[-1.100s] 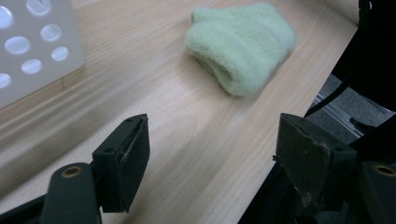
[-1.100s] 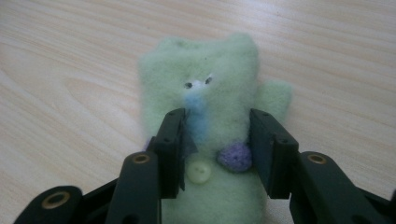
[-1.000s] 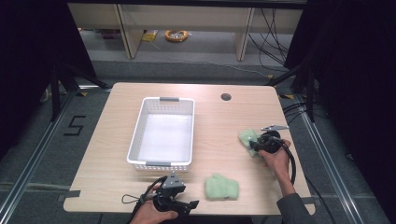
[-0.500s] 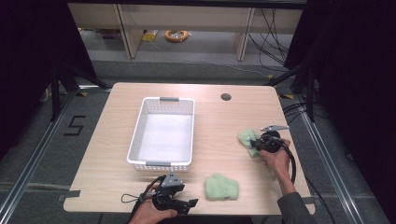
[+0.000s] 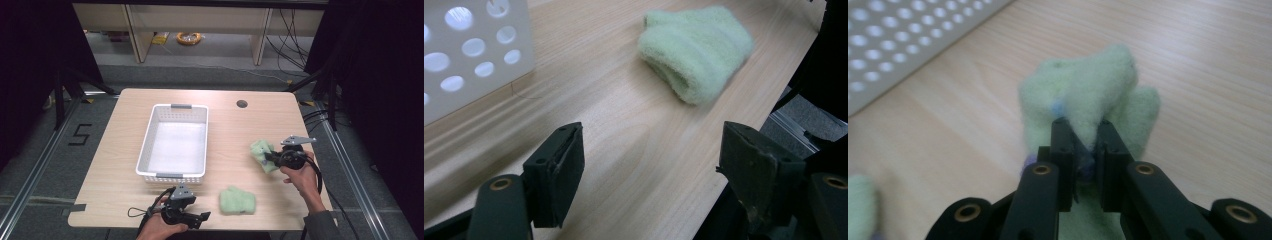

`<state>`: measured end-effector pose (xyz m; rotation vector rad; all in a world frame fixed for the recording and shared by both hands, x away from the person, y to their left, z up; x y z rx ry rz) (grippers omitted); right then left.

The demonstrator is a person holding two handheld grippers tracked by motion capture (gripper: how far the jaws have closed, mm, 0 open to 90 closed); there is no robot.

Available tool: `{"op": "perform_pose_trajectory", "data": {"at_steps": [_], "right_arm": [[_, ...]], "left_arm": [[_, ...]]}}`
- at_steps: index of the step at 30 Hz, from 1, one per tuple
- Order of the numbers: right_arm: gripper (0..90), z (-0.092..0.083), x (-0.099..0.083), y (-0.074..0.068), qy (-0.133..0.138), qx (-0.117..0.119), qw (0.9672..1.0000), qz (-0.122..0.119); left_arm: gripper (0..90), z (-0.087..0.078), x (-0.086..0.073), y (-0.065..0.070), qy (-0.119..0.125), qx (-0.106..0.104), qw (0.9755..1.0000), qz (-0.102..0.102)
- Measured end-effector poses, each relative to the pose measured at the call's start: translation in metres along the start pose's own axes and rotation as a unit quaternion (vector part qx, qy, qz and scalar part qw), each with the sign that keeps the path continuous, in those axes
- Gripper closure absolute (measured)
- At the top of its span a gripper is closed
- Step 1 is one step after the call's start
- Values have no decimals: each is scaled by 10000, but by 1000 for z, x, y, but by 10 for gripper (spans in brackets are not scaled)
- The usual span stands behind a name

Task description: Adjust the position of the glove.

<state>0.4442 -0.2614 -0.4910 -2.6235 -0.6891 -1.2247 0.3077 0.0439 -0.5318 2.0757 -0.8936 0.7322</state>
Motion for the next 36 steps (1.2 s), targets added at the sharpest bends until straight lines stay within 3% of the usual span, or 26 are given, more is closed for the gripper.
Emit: {"op": "perform_pose_trajectory", "data": {"at_steps": [2, 3, 5, 9, 16, 17, 20, 21, 22, 30, 36], "right_arm": [[814, -3, 0, -4, 2, 99, 9999, -86], [814, -9, 0, -14, 22, 171, 9998, -87], [814, -15, -1, -21, 24, 278, 9994, -218], [813, -24, -5, -36, 11, 579, 9980, -261], [812, -34, -12, -55, 11, 981, 9947, -305], [812, -37, -14, -62, 66, 1053, 9932, -484], [812, -42, -16, -73, 90, 1289, 9896, -638], [811, -45, -18, -78, 30, 1318, 9896, -583], [811, -46, -18, -80, 56, 1338, 9887, -675], [810, -50, -29, -106, -15, 1861, 9774, -1002], [808, -52, -32, -115, -71, 1986, 9728, -1191]], "left_arm": [[256, 0, 0, 0, -2, 38, 10000, -10], [256, -2, -1, -1, -98, 54, 9999, 26], [256, -2, 0, -1, -65, 5, 10000, 31], [256, -3, 0, -1, -121, 13, 9999, 84], [255, -2, 2, 1, 42, 17, 10000, 29], [256, -2, 2, 1, 42, 16, 10000, 54], [256, -2, 5, 3, 72, -14, 9999, 81], [255, -2, 6, 4, 121, -12, 9999, 99], [255, -2, 7, 5, 144, -28, 9999, 92], [255, 2, 21, 17, 185, -196, 9988, 398], [266, 11, 32, 23, 231, -254, 9981, 512]]}}
Point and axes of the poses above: each handheld gripper's, and its own axes: z roughly forward along the jaws, x roughly out of its top, y roughly to its right, the point moved 5 cm from there along z, roughly forward along the jaws, and after that the axes turned 12 degrees about -x, right-handed, at the moved point
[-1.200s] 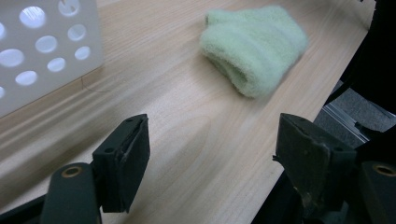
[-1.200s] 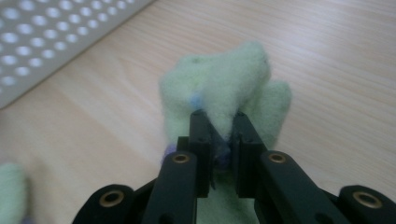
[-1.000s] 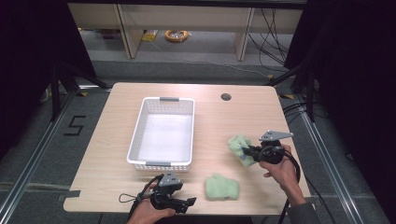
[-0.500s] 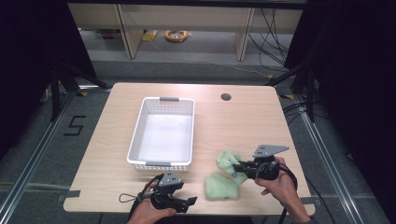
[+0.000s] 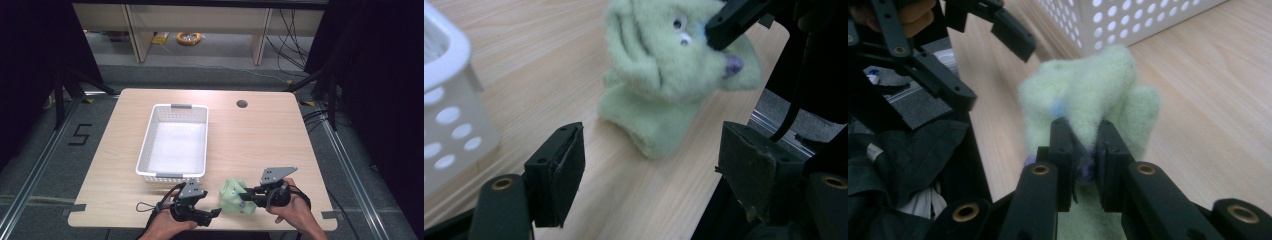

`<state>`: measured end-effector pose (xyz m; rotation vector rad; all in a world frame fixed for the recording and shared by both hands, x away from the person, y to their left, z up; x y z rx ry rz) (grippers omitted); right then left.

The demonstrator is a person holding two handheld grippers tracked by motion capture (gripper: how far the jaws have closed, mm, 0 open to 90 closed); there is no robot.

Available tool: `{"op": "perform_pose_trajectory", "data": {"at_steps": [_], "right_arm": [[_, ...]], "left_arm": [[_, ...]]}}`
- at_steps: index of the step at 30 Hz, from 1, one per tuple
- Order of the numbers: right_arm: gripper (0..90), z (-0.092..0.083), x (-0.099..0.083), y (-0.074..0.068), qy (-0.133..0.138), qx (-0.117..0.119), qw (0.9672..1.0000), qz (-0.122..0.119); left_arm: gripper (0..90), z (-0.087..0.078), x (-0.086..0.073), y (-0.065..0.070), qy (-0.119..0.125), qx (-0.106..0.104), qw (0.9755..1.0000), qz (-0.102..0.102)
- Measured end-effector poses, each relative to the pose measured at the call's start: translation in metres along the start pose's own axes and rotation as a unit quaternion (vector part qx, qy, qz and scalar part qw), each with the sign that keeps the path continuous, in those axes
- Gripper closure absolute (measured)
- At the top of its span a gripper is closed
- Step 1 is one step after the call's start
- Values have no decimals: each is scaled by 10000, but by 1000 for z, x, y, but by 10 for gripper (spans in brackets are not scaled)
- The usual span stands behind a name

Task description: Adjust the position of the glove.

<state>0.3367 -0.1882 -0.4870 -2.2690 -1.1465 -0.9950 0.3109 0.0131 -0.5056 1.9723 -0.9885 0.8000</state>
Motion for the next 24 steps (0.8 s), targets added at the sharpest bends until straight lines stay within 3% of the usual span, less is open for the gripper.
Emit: {"op": "perform_pose_trajectory", "data": {"at_steps": [6, 11, 12, 13, 14, 15, 16, 17, 19, 20, 23, 24], "right_arm": [[809, 1, -2, -5, -43, 144, 9999, -82], [808, 1, -2, -9, -27, 226, 9997, -88], [808, 1, -1, -9, 24, 212, 9996, -157], [809, 0, -1, -10, -23, 260, 9996, -130], [808, -1, 0, -11, 34, 251, 9995, -185], [808, -1, 0, -12, -5, 283, 9995, -171], [808, -1, 0, -12, -5, 283, 9995, -171], [809, -2, 0, -13, -11, 294, 9993, -244], [809, -1, 0, -14, -17, 299, 9992, -273], [809, -2, 0, -15, -70, 307, 9993, -191], [810, 0, 2, -12, -72, 228, 9993, -283], [810, 0, 3, -12, -160, 105, 9994, -279]], "left_arm": [[284, 7, 8, -1, -24, -76, 9998, 160], [309, 12, 12, -1, 19, -109, 9999, 92], [309, 13, 12, 0, 31, -156, 9999, -41], [327, 13, 13, -1, 11, -171, 9998, 31], [375, 12, 12, 0, -94, -380, 9992, -58], [418, 13, 12, 1, -45, -445, 9989, -110], [463, 13, 12, 1, -45, -445, 9989, -110], [523, 13, 11, 3, -4, -414, 9991, 14], [610, 14, 10, 5, 29, -407, 9992, -16], [638, 14, 10, 5, 29, -407, 9992, -16], [687, 14, 8, 7, -51, -456, 9989, -88], [694, 16, 8, 9, 1, -441, 9988, -193]]}}
Point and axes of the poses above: each handheld gripper's, and its own axes: z roughly forward along the jaws, x roughly out of its top, y roughly to its right, the point moved 5 cm from there along z, roughly forward along the jaws, and after that the axes turned 12 degrees about -x, right-handed, at the moved point
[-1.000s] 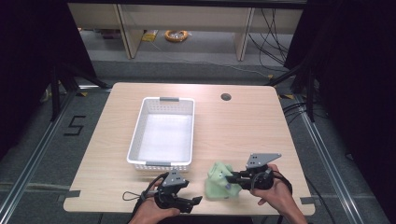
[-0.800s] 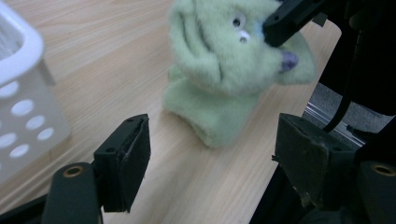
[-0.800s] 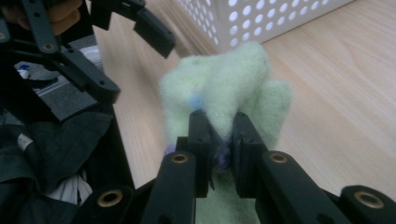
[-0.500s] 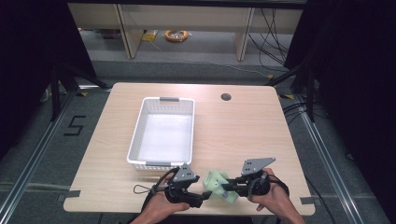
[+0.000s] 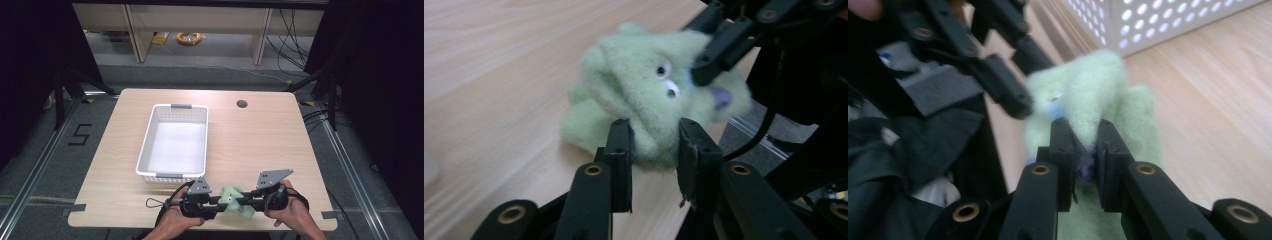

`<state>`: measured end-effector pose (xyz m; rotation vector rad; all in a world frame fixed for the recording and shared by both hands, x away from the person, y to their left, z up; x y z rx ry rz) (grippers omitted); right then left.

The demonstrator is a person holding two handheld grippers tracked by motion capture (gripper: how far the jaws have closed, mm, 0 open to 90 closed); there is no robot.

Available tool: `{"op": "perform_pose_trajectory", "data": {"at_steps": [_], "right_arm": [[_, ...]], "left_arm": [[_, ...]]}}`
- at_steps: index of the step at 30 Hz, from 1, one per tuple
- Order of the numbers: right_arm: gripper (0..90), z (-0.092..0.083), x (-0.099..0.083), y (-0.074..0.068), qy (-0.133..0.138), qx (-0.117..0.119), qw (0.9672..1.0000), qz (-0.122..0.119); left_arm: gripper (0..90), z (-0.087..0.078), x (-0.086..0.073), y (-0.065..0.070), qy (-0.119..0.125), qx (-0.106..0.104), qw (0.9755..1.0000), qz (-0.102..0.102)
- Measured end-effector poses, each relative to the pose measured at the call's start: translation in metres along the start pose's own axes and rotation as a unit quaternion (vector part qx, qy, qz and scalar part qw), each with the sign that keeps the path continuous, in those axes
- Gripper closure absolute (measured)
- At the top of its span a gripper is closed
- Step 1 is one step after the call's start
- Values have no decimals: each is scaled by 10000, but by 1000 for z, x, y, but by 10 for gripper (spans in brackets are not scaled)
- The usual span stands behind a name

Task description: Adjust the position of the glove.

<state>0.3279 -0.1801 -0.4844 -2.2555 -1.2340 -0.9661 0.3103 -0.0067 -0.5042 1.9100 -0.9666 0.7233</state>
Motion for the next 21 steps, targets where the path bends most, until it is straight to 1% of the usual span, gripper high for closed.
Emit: {"op": "perform_pose_trajectory", "data": {"at_steps": [1, 2, 3, 4, 5, 6, 7, 8, 9, 10, 11, 12, 14, 15, 18, 19, 20, 21], "right_arm": [[810, 2, 1, 2, -50, -114, 9998, -141], [810, 3, 1, 1, -125, -144, 9997, -167], [810, 5, 1, 2, -156, -187, 9994, -226], [810, 5, 2, 2, -181, -188, 9993, -261], [810, 7, 2, 3, -205, -172, 9991, -316], [810, 9, 2, 3, -235, -182, 9990, -324], [810, 10, 2, 4, -235, -224, 9989, -333], [810, 12, 2, 6, -266, -210, 9988, -359], [810, 12, 2, 8, -289, -242, 9989, -293], [810, 14, 2, 9, -257, -210, 9990, -312], [810, 14, 2, 10, -272, -188, 9989, -333], [810, 15, 2, 12, -275, -186, 9989, -329], [808, 17, 0, 12, -321, -130, 9988, -344], [807, 18, -2, 13, -343, -105, 9987, -349], [803, 21, -7, 14, -418, -108, 9986, -295], [797, 24, -11, 15, -489, -102, 9985, -234], [793, 23, -12, 16, -498, -145, 9985, -184], [788, 25, -13, 17, -456, -116, 9987, -181]], "left_arm": [[699, 1, -1, 1, 43, -103, 9998, -138], [704, 1, -1, 1, 43, -103, 9998, -138], [706, 5, -4, 1, 28, -158, 9995, -272], [707, 7, -5, 1, 42, -72, 9996, -274], [707, 8, -5, 0, -16, -74, 9998, -188], [706, 8, -5, -2, -5, -17, 9997, -237], [706, 9, -4, -3, 7, -29, 9997, -260], [706, 9, -4, -4, 9, -21, 9997, -260], [706, 10, -3, -4, 9, -15, 9996, -284], [705, 10, -3, -4, -16, -21, 9996, -288], [705, 11, -3, -4, -4, -2, 9996, -291], [705, 12, -4, -4, -57, 5, 9996, -271], [702, 13, -5, -3, -72, 33, 9995, -298], [700, 16, -7, -4, -131, -17, 9994, -307], [695, 17, -9, -6, -184, -3, 9994, -300], [694, 20, -11, -7, -158, 29, 9992, -358], [693, 20, -12, -8, -194, 60, 9992, -349], [692, 20, -13, -9, -208, 68, 9992, -330]]}}
Point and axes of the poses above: each handheld gripper's, and its own axes: z roughly forward along the jaws, x roughly out of its top, y roughly to its right, the point moved 5 cm from there along z, roughly forward along the jaws, and after that the axes turned 12 degrees about -x, right-handed, at the moved point
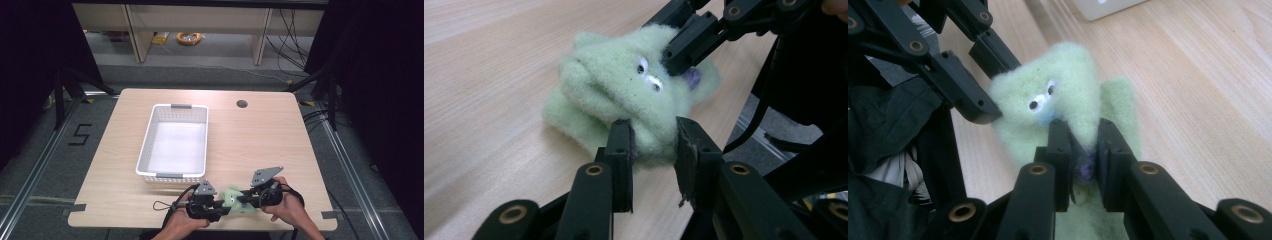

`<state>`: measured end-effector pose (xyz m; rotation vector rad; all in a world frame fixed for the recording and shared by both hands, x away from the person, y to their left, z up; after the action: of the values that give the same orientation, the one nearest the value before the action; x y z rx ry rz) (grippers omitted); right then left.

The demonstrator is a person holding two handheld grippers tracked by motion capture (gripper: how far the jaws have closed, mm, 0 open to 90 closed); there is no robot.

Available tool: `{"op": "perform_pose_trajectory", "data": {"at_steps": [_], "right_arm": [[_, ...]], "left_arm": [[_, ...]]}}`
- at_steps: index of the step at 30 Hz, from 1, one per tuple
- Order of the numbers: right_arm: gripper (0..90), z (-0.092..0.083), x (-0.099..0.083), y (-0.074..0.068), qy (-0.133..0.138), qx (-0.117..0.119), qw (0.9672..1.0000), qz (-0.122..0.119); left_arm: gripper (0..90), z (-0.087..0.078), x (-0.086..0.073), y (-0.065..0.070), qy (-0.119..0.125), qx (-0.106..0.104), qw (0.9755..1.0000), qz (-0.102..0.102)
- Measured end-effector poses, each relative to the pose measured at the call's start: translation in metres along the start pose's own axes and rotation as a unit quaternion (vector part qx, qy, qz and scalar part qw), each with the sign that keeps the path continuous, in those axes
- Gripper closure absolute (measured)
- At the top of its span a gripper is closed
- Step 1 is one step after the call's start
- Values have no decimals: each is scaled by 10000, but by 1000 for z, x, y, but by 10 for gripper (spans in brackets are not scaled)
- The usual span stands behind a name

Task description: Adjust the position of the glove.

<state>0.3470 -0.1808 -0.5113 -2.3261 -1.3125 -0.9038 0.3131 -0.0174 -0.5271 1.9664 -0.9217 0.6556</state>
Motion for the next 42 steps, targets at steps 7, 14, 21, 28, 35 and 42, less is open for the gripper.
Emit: {"op": "perform_pose_trajectory", "data": {"at_steps": [7, 14, 21, 28, 35, 42], "right_arm": [[720, 3, 0, 2, -37, -21, 10000, 85], [536, -5, -1, 4, 106, -206, 9985, 487], [444, -26, -5, 5, 293, -557, 9933, 971], [408, -37, -27, 9, 225, -915, 9774, 1893], [408, -33, -36, 10, 238, -1022, 9748, 1971], [409, -25, -35, 6, 149, -987, 9764, 1916]], "left_arm": [[665, 2, -2, 2, -22, 29, 10000, 32], [529, -4, -5, 7, -266, 46, 9993, 268], [429, -17, -1, 3, -136, 171, 9996, 168], [408, -26, 6, -10, 204, 215, 9989, -351], [420, -21, 7, -17, 248, 274, 9976, -584], [446, -14, 9, -18, 196, 294, 9970, -692]]}}
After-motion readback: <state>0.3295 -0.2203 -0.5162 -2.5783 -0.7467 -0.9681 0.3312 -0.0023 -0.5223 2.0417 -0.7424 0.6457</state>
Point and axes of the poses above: each handheld gripper's, and its own axes: z roughly forward along the jaws, x roughly out of its top, y roughly to its right, the point moved 5 cm from there along z, roughly forward along the jaws, and after that the axes turned 12 degrees about -x, right-handed, at the moved point
